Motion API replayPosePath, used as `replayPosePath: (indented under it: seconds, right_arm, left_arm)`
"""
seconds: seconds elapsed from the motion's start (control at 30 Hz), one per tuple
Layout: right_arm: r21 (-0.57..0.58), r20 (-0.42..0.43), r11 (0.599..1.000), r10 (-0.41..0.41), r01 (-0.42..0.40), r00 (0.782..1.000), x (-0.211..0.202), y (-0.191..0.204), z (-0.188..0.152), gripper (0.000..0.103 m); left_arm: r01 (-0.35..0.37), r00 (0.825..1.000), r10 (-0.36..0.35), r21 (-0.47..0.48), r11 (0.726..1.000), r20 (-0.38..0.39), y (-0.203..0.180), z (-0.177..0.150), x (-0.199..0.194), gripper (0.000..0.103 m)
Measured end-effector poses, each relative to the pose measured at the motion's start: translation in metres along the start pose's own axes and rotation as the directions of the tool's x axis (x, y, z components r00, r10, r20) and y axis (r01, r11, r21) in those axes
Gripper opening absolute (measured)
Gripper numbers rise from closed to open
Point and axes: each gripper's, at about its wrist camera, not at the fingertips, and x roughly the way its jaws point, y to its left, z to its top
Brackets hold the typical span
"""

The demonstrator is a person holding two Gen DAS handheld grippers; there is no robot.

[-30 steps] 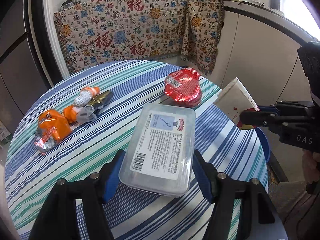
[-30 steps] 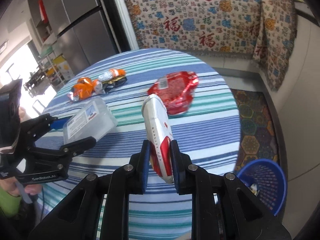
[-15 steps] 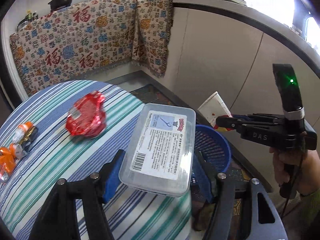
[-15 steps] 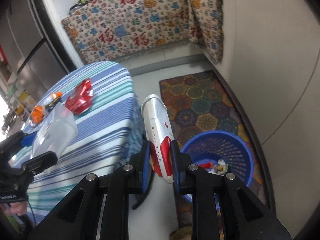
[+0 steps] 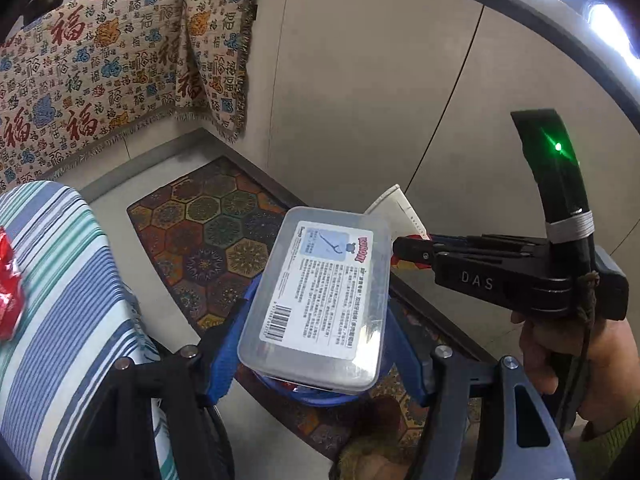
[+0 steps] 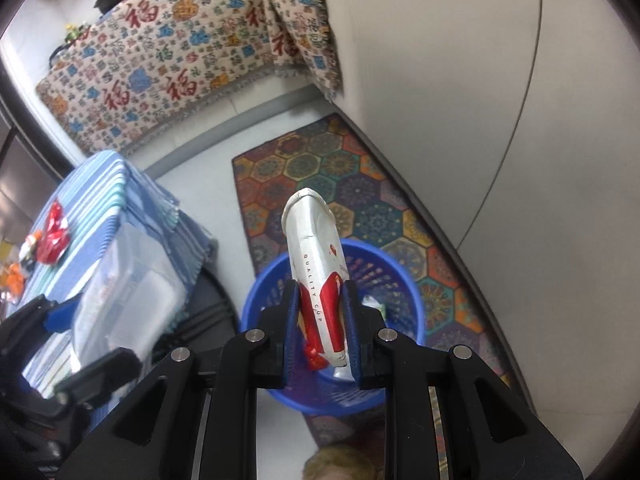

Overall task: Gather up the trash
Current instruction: 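Carry the plastic box and paper cup to the wastebasket and open both grippers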

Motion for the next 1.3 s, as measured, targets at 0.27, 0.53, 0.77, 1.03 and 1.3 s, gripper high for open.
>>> replayPosePath:
  seconds: [0.27, 0.53, 0.77, 1.03, 1.3]
  right_arm:
    - [0.000, -0.076, 1.000, 0.000, 0.000, 0.997, 0.032, -0.025, 0.011, 0.022]
    - [0.063, -0.117, 0.998, -0.009, 0.016, 0.993, 0.049, -0.050, 0.010, 0.024]
    - [0.090, -0.118, 0.996, 0.015, -0.005, 0.993, 0.056, -0.055, 0.008, 0.036]
    - [0.103, -0.051, 0.995, -0.012, 0.017, 0.999, 0.039, -0.053, 0.011, 0.057]
    - [0.048, 0.036, 0.996, -0.070, 0.068, 0.997, 0.016, -0.030, 0.020, 0.078]
  left_arm:
    - [0.015, 0.999, -0.015, -0.007, 1.000, -0.048, 0.000, 0.003, 0.062, 0.067]
    - [-0.007, 0.996, 0.004, -0.032, 0.999, -0.094, 0.007, 0.001, 0.101, 0.067]
    - [0.001, 0.993, -0.004, -0.030, 1.000, -0.121, 0.008, 0.000, 0.122, 0.068]
    - [-0.017, 0.991, 0.013, -0.026, 1.000, -0.137, 0.007, -0.002, 0.129, 0.070]
    - [-0.030, 0.996, 0.025, -0.064, 0.998, -0.084, 0.013, -0.005, 0.064, 0.070]
